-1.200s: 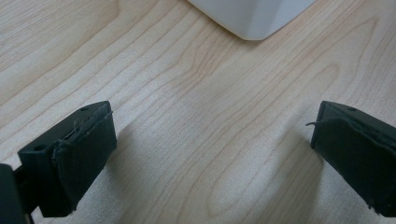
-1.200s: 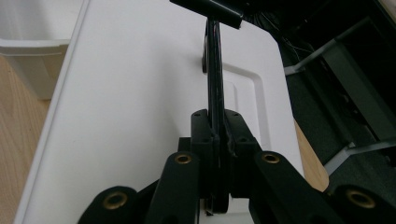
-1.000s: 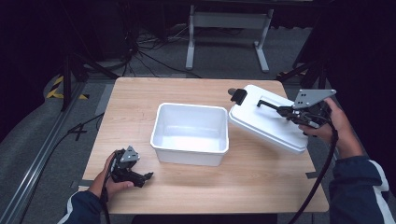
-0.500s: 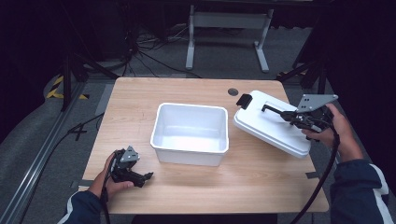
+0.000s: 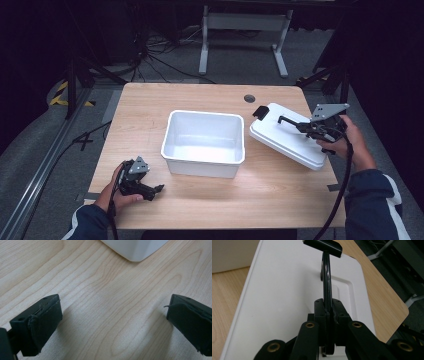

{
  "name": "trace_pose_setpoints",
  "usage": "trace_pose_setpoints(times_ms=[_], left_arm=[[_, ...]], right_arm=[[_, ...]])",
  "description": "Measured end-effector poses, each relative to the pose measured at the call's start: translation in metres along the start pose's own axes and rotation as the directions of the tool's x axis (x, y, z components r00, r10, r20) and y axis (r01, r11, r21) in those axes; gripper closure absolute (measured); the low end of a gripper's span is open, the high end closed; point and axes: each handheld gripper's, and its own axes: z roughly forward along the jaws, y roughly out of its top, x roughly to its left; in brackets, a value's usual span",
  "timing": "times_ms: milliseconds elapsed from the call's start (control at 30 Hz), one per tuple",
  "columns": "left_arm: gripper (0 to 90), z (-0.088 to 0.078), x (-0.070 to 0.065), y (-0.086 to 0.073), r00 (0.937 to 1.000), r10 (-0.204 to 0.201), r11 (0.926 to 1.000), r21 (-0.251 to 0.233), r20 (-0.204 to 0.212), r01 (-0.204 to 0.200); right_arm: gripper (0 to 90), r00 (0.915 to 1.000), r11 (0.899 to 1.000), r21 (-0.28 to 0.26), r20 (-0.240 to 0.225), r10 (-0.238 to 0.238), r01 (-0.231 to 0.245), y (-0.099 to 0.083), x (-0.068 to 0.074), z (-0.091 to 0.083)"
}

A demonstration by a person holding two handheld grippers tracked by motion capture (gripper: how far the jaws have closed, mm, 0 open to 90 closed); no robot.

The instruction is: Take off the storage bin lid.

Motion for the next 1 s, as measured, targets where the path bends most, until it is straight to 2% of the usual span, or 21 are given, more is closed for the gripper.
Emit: trace_pose_setpoints(times_ms=[33, 567, 867, 1000], left_arm=[[0.6, 0.0, 0.0, 0.0, 1.0, 0.0, 1.0, 0.0, 0.0, 0.0], [0.6, 0.0, 0.0, 0.0, 1.0, 0.0, 1.0, 0.0, 0.0, 0.0], [0.6, 0.0, 0.0, 0.0, 1.0, 0.003, 1.0, 0.0, 0.002, -0.003], [0.6, 0.0, 0.0, 0.0, 1.0, 0.001, 1.0, 0.0, 0.0, -0.001]], right_arm=[[84.4, 0.9999, 1.0, 0.002, -0.008, 0.014, -0.014, -0.001, 0.0, 0.003], [84.4, 0.9981, 0.998, 0.029, -0.03, 0.054, -0.053, -0.007, 0.004, 0.04], [84.3, 0.9982, 0.997, 0.061, -0.041, 0.045, -0.042, -0.007, 0.008, 0.059], [84.3, 0.9973, 0.996, 0.071, -0.044, 0.059, -0.056, -0.009, 0.008, 0.064]])
